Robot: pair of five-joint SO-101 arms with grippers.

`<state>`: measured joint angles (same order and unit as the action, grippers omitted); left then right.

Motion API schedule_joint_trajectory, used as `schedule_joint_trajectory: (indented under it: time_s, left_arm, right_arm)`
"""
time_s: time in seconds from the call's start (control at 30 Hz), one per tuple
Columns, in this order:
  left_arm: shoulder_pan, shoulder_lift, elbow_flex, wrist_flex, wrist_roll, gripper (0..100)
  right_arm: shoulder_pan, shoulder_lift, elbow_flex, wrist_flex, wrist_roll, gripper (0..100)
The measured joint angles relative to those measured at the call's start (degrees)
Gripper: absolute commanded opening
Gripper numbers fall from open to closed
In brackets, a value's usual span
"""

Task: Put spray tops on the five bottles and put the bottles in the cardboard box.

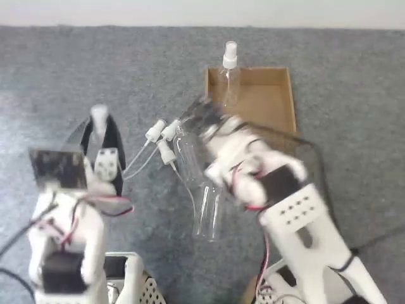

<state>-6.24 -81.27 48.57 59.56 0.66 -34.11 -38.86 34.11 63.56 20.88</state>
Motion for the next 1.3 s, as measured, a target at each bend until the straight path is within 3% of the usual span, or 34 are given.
schedule_joint_trajectory:
  time_s: [0.2,0.4,0.67,0.9,1.3]
  left_arm:
    - [2.1,14.2,-15.2,0.0,6.4,1]
    - [1.9,14.3,-23.1,0.0,17.0,1]
    - [2.0,14.5,-19.5,-1.4,31.9,1]
    - [2.0,15.3,-4.5,-15.0,33.3,1]
    - [4.8,15.3,-0.1,-16.7,33.0,1]
  right_arm:
    - [-12.1,-1.1,11.4,-10.7,-0.8,0.7]
    - [-13.9,-6.4,20.3,-22.9,-2.0,0.6]
    - [-15.8,-17.3,35.5,-39.1,-4.1,0.6]
    - [-18.4,-23.2,39.0,-39.9,-4.1,0.6]
    - [-18.2,-23.6,40.0,-39.9,-4.1,0.6]
